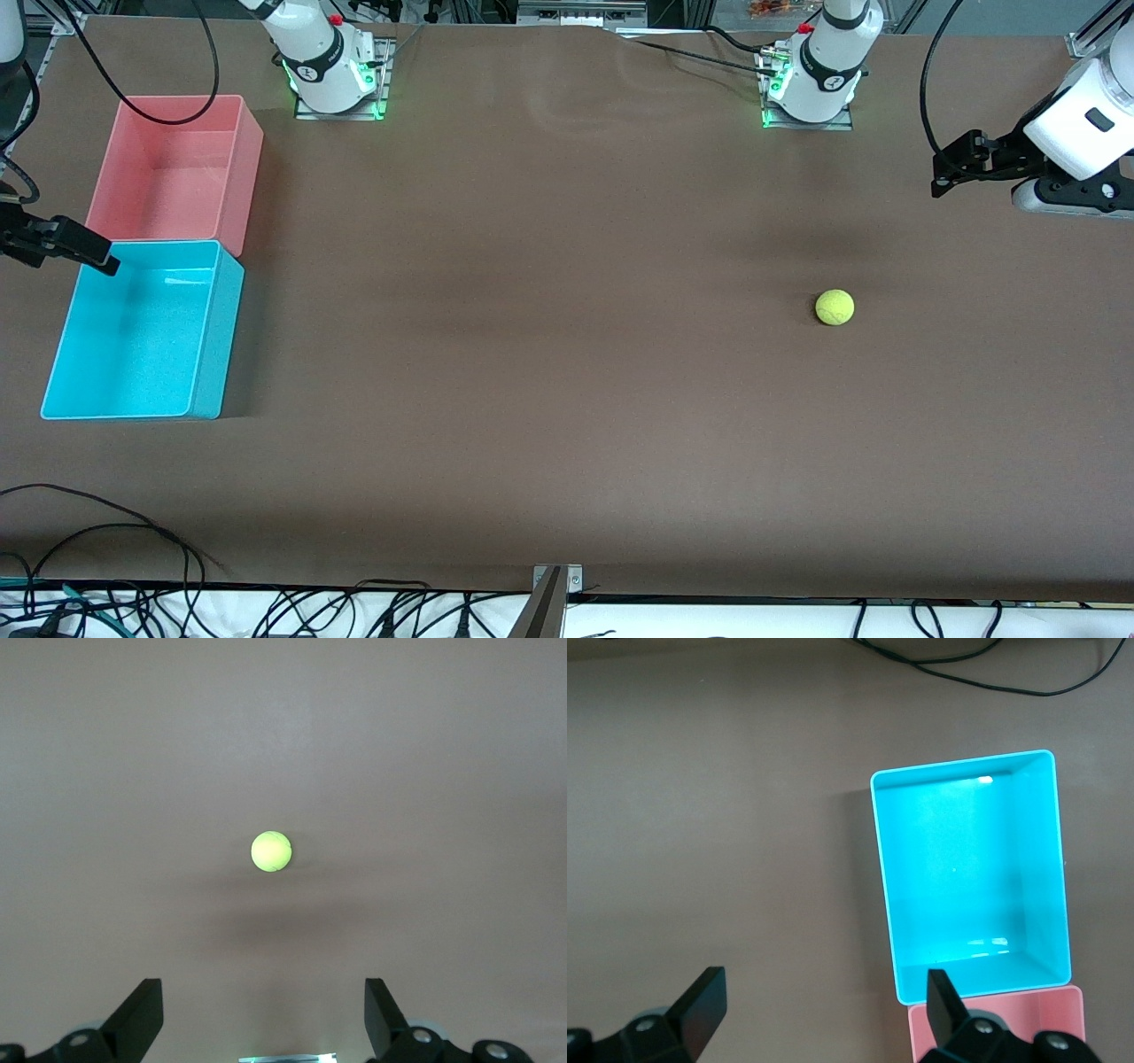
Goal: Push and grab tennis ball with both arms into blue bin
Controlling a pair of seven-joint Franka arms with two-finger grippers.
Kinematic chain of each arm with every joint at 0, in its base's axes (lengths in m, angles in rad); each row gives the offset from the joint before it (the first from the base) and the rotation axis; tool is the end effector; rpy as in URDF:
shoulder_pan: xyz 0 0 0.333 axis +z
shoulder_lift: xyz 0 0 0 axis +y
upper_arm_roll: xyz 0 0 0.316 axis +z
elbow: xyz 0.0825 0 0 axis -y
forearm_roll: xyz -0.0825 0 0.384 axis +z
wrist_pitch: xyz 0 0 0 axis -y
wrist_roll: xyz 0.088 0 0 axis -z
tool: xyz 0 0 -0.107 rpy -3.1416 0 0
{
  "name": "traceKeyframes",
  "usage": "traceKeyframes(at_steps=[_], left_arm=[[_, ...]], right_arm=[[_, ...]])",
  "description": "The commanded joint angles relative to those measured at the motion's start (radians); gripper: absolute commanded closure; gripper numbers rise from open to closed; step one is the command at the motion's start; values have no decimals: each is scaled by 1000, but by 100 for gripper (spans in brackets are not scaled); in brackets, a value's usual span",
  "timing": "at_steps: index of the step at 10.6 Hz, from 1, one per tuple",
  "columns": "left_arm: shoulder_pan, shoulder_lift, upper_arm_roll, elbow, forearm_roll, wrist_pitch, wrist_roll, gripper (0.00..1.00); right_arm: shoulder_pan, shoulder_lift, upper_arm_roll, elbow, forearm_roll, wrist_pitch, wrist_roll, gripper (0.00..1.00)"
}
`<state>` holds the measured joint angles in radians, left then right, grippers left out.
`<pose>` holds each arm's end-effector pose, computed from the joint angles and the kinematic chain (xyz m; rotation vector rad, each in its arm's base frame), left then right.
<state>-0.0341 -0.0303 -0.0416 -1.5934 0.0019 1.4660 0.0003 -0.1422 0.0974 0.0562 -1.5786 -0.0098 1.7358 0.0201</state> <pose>0.5319 -0.0405 0.6218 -3.1289 0.1187 0.1519 0.5952 -0.0537 0.5797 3.1296 -0.1648 0.0937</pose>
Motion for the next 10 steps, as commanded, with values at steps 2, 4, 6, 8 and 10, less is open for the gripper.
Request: traceKeyframes(at_steps=[2, 4, 6, 8, 10], left_arm=[[-1, 6, 3, 24, -17, -24, -11, 0], [-1, 6, 5, 24, -17, -24, -11, 0], [0, 6, 5, 24, -10, -26, -11, 0], [-4, 10, 5, 26, -5, -29, -10, 0], [-3, 9, 5, 26, -5, -27, -8, 0]], right_arm=[[-11, 10, 4, 26, 17, -9, -11, 0], [-5, 24, 4, 26, 14, -6, -6, 0], [-11, 24, 2, 26, 19, -7, -9, 0], [-7, 24, 4, 26, 16, -7, -6, 0], [-8, 24, 4, 26, 19, -7, -8, 0]])
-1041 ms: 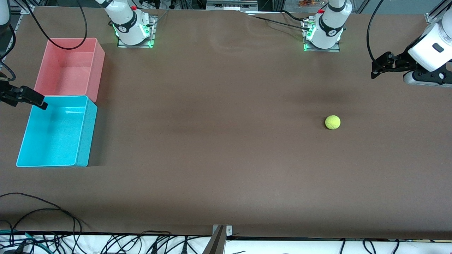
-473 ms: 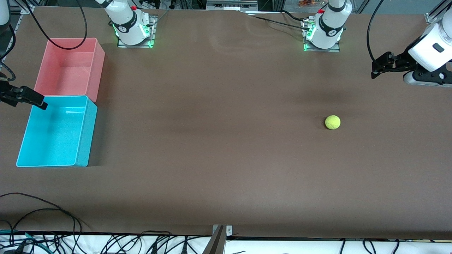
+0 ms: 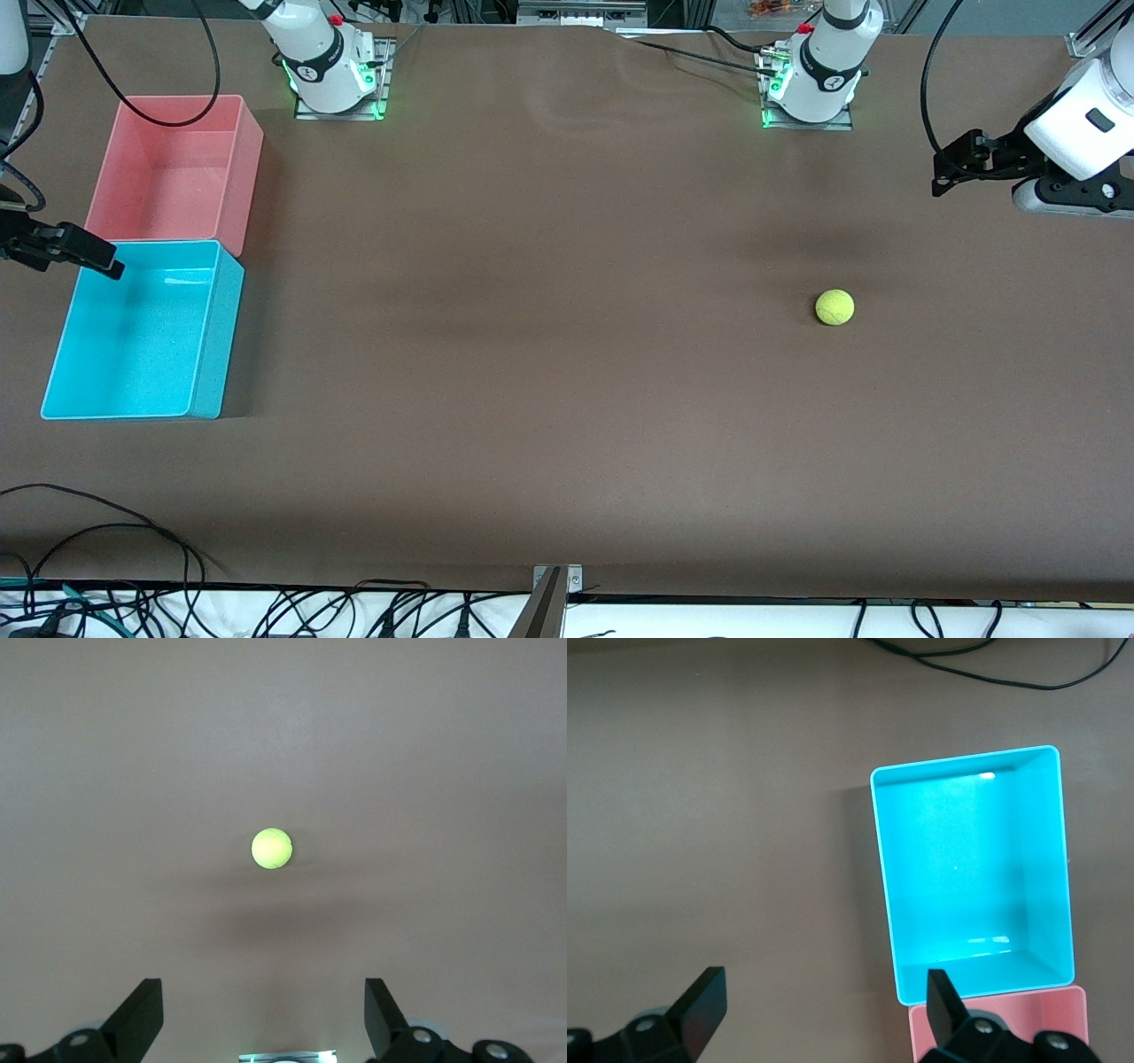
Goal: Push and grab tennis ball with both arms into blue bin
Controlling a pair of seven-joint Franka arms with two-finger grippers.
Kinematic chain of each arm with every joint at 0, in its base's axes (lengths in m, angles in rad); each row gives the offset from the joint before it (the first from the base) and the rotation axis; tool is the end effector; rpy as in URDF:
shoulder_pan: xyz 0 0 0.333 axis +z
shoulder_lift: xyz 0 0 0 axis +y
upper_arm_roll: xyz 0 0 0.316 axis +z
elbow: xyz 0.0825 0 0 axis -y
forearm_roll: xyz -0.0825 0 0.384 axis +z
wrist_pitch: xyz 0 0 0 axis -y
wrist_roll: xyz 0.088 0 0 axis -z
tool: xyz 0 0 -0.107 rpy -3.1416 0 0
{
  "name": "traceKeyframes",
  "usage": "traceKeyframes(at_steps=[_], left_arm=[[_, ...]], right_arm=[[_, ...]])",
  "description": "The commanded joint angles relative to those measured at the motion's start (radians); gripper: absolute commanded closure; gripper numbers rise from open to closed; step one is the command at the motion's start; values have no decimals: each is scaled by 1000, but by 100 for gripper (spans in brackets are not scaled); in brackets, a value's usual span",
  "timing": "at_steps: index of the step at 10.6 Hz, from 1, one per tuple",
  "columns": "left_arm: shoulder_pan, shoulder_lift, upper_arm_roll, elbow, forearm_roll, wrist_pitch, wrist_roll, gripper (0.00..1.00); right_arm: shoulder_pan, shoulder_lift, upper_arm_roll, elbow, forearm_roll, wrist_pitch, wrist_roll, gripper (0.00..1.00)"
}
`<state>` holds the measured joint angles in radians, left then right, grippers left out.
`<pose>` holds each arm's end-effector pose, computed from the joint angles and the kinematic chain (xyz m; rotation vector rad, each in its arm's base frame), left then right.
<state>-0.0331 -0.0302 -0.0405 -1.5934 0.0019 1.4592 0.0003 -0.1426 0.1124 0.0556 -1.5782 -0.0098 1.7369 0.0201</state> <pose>0.5313 -0.0393 0.6212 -3.1283 0.1153 0.1627 0.5988 -0.0548 0.5711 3.1313 -0.1664 0.0727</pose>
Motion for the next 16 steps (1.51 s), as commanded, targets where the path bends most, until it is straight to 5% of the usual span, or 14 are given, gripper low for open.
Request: traceKeyframes(at_steps=[1, 8, 16], left_arm=[[-4, 9, 2, 26, -7, -22, -5, 0], [7, 4, 4, 12, -13, -31, 4, 0], [22, 44, 4, -106, -8, 27, 4, 0]], right_arm=[[-9, 9, 3, 26, 17, -8, -8, 0], [-8, 18, 4, 26, 19, -7, -9, 0], [-3, 27, 7, 26, 19, -13, 8, 0]])
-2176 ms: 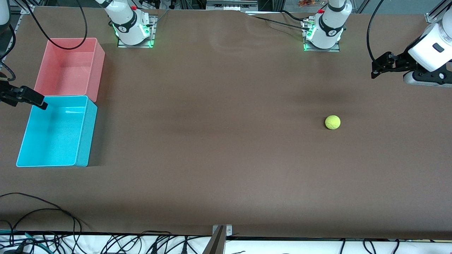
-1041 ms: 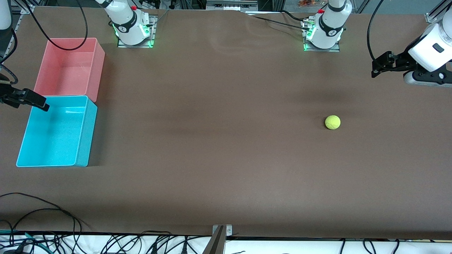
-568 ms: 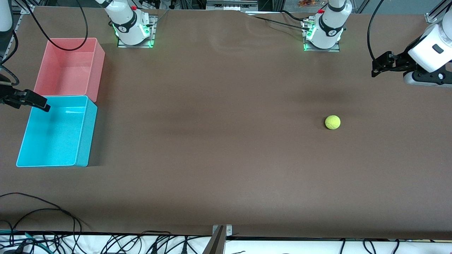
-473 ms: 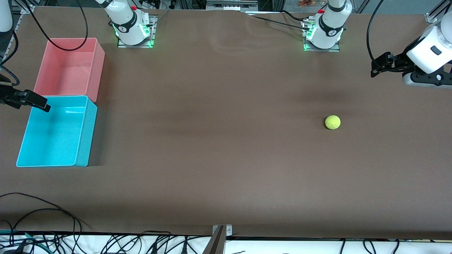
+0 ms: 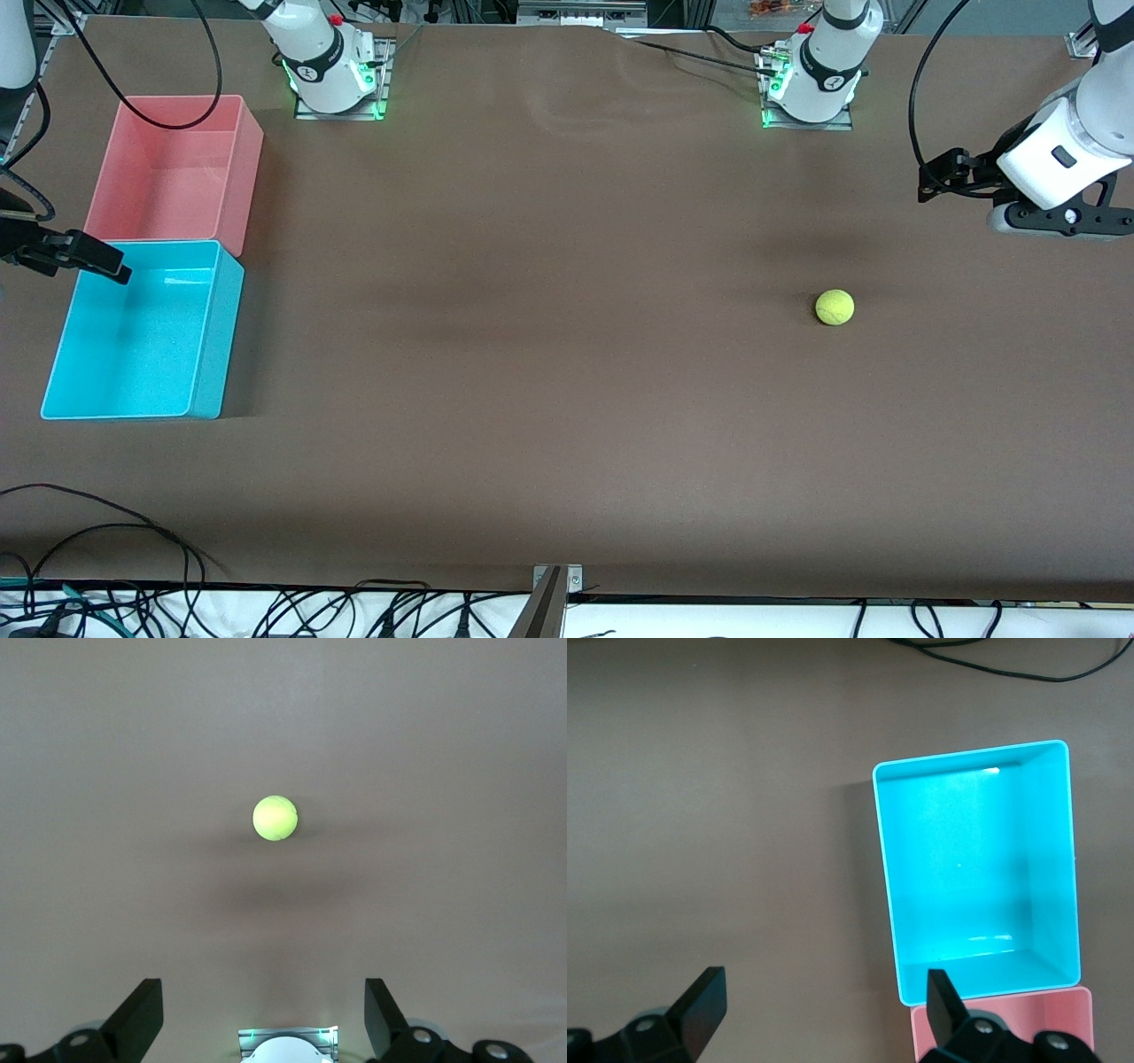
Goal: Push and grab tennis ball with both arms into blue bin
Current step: 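Lower the left gripper beside the tennis ball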
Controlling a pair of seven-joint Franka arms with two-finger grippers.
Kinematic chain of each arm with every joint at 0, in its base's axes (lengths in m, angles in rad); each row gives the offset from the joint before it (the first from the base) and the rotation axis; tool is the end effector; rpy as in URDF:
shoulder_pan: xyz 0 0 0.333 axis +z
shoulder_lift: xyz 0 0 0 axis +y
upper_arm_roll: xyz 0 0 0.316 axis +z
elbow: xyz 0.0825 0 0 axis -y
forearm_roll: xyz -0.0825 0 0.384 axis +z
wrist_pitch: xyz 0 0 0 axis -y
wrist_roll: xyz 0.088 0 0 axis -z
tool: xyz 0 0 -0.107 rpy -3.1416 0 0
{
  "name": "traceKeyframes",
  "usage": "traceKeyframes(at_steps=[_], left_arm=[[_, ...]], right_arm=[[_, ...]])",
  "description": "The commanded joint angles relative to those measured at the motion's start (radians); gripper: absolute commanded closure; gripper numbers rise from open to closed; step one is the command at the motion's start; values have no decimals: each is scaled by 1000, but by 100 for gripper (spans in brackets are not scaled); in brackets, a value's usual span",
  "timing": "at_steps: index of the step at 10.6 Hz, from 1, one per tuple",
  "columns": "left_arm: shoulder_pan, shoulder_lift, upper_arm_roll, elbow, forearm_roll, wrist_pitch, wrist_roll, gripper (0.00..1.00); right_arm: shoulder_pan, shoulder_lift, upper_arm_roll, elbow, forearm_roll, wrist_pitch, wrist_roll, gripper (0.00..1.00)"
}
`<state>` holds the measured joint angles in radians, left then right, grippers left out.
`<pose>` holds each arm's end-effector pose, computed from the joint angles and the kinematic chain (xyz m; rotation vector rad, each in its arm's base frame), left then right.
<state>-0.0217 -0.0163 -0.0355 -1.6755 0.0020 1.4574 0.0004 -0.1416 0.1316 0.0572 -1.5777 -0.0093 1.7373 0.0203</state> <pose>0.5310 -0.0303 0.5761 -3.1161 0.0896 0.3154 0.6035 -0.0539 0.5598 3.1344 -0.1630 0.0442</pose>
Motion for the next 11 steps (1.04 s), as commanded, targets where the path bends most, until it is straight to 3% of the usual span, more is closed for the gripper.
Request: traceKeyframes(at_steps=[1, 7, 11], left_arm=[[11, 38, -1, -27, -5, 37, 4, 0], [11, 116, 11, -41, 0, 60, 13, 0], [8, 85, 9, -229, -11, 262, 7, 0]], right_arm=[[-4, 6, 6, 25, 17, -18, -8, 0], [4, 3, 10, 27, 12, -2, -8, 0], [2, 5, 10, 27, 14, -1, -10, 0]])
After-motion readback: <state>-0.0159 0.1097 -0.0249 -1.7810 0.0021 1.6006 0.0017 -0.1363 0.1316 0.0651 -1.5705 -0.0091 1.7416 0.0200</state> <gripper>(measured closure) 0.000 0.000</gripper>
